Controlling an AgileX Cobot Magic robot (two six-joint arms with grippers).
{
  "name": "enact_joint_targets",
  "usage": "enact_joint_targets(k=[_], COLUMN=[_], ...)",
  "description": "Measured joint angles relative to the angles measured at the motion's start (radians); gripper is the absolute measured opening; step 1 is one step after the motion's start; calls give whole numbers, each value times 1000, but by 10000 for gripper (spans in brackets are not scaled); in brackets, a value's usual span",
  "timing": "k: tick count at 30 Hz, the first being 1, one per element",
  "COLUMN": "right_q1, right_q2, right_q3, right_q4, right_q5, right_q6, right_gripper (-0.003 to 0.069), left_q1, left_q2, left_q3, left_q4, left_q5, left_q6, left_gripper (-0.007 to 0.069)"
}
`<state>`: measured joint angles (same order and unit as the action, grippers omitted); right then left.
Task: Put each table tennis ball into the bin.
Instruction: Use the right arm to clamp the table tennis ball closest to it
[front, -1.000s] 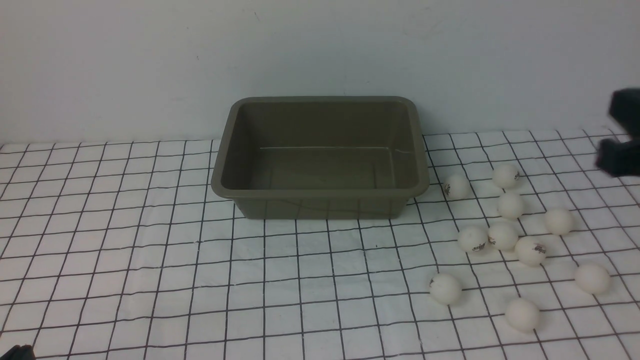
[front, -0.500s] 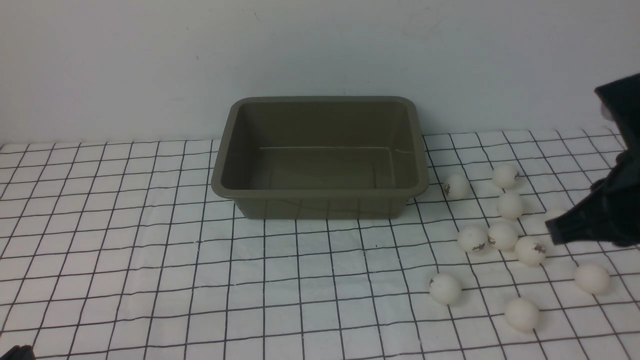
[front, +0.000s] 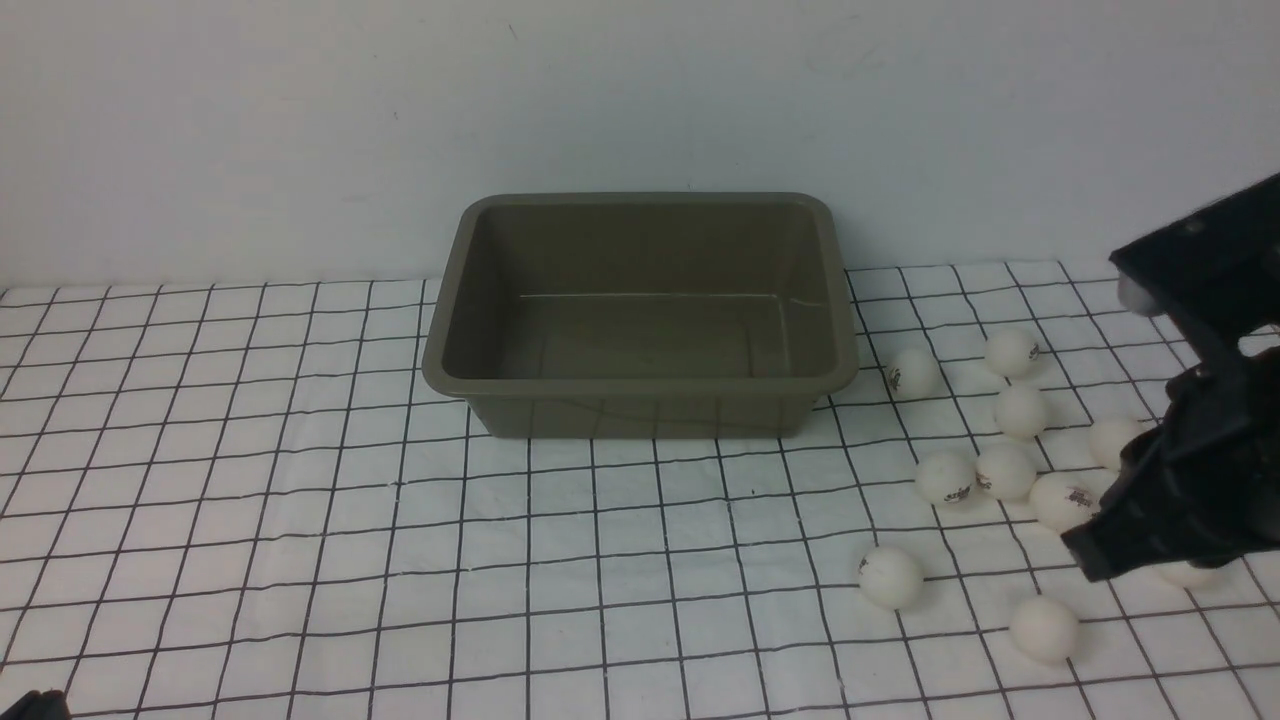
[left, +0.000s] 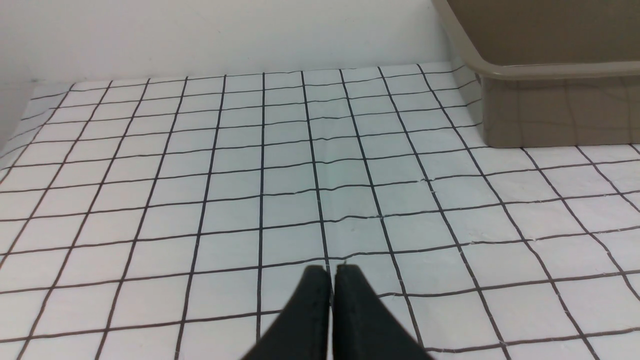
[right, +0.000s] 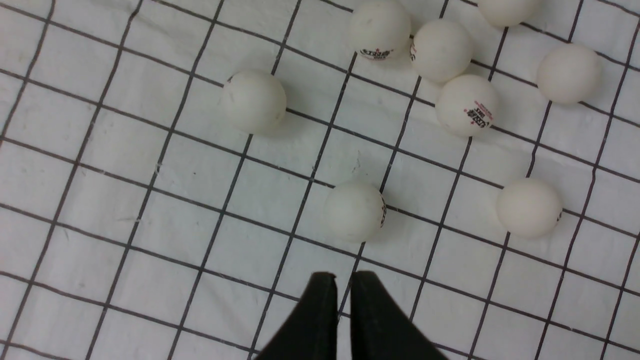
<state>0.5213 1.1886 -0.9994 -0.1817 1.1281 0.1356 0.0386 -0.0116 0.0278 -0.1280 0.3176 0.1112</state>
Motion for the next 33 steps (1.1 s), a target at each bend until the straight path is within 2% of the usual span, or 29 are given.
enact_joint_targets(k=[5, 12, 16, 23, 25, 33], right_q1=[0, -4, -53, -151, -198, -218], right_q2=[0, 0, 0, 2, 6, 151], right_q3=[0, 1, 43, 112, 129, 130], right_q4=[0, -4, -4, 12, 61, 130], right_q5=[34, 60, 2, -89, -128, -174], right_q6=[-12, -26, -26, -26, -33, -72], right_gripper=[135, 410, 503, 548, 552, 554], left_q1=[0, 0, 0, 0, 0, 0], left_q2=[0, 0, 0, 0, 0, 0], left_q3=[0, 0, 0, 0, 0, 0], left_q4=[0, 0, 0, 0, 0, 0], left_q5=[0, 0, 0, 0, 0, 0], left_q6=[0, 0, 0, 0, 0, 0], left_gripper=[-4, -4, -4, -4, -4, -4])
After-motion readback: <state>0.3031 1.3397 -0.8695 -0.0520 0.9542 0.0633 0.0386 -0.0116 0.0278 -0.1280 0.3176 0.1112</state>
